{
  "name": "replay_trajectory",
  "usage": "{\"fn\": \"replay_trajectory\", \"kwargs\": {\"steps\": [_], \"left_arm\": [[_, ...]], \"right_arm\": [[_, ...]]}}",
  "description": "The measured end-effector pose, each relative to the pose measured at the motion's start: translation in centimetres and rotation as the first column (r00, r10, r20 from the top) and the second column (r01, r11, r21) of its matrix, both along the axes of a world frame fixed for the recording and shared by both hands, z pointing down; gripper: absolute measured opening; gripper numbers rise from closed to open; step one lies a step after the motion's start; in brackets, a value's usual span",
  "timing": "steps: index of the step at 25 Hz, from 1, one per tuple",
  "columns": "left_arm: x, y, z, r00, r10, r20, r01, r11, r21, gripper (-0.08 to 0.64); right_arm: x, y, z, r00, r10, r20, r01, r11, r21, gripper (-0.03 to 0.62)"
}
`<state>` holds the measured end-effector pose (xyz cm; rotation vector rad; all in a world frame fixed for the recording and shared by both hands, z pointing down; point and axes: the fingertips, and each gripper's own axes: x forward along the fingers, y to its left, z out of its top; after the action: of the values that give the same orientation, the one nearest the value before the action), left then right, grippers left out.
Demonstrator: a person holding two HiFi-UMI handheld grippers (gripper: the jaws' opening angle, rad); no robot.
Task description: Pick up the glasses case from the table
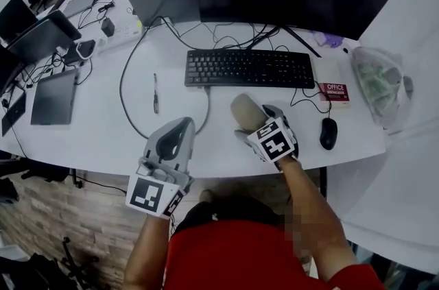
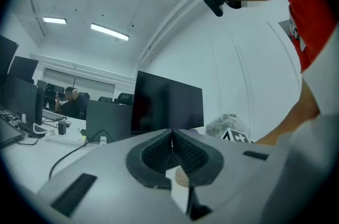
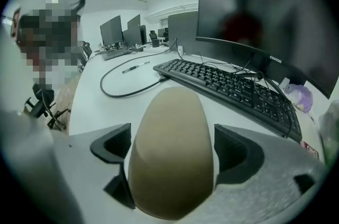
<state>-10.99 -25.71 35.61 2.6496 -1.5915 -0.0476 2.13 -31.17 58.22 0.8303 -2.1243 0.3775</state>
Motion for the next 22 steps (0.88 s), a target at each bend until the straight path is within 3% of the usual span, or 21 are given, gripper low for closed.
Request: {"fn": "replay_trajectory", "kwargs": {"steps": [3,6,12,22], "left_arm": [[-0.4,-0.1,0.3,1.000,-0.017,-0.002,0.017,1.000,-0.004,0.011],[-0.6,-0.1,0.5,1.000,-0.029,-0.005,0.029,1.000,-0.011,0.011],[-0.9,-0.1,1.1,0.999,-0.039,-0.010,0.038,0.999,-0.024,0.011],[-0.8,0.5,0.1,0.999,-0.031,-0.009,0.031,0.999,-0.005,0.011]], "right_arm": [[0.0,0.0,0.8,1.000,-0.010,-0.019,0.009,1.000,-0.024,0.474],[-0.1,0.2,1.1,1.000,-0.014,-0.011,0.014,0.999,-0.039,0.425],[0.3,-0.3,1.2,1.000,0.019,0.008,-0.019,1.000,-0.012,0.399],[-0.1,0.2,-5.6,0.991,0.038,0.130,-0.049,0.995,0.085,0.394]]}}
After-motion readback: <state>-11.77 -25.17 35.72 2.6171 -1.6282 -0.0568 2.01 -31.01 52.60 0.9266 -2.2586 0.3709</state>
